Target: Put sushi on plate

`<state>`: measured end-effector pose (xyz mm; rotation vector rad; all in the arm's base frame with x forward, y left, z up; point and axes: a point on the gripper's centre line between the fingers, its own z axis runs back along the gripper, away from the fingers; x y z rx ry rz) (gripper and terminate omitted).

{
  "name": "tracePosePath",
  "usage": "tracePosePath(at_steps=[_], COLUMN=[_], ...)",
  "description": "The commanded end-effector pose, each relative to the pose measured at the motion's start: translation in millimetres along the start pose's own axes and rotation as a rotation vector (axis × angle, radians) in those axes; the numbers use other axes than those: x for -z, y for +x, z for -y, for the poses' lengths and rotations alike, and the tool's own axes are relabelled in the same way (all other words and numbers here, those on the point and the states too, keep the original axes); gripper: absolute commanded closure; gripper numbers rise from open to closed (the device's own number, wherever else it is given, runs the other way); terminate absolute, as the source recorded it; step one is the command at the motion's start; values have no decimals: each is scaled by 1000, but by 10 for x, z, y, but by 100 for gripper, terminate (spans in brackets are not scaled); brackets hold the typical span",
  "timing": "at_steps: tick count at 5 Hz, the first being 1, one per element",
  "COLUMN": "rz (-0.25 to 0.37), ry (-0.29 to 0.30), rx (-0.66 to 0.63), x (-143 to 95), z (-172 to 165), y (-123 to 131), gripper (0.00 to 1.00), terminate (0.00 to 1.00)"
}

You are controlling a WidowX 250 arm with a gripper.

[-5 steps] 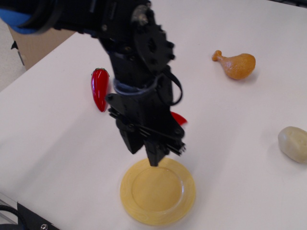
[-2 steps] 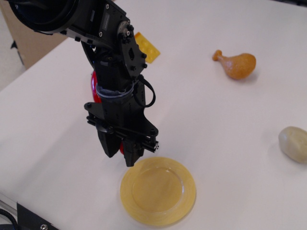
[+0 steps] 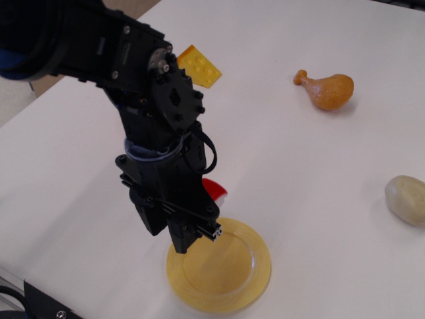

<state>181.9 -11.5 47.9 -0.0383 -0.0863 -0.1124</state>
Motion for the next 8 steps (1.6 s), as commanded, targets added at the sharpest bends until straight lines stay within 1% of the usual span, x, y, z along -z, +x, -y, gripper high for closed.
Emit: tracePosePath(at_steps=[1, 2, 3, 4, 5, 7, 8], rz=[-66, -143, -151, -114, -69, -69, -69], ry=[-12, -21, -20, -17, -28, -28, -28], rx=[9, 57, 99, 76, 42, 42, 42], x=[74, 167, 159, 50, -119, -119, -119], z=[-8, 71, 179, 165, 148, 148, 148], y=[-133, -195, -253, -231, -192, -192, -192], gripper=[0, 0, 0, 0, 0, 0, 0], terminate=[0, 0, 0, 0, 0, 0, 100])
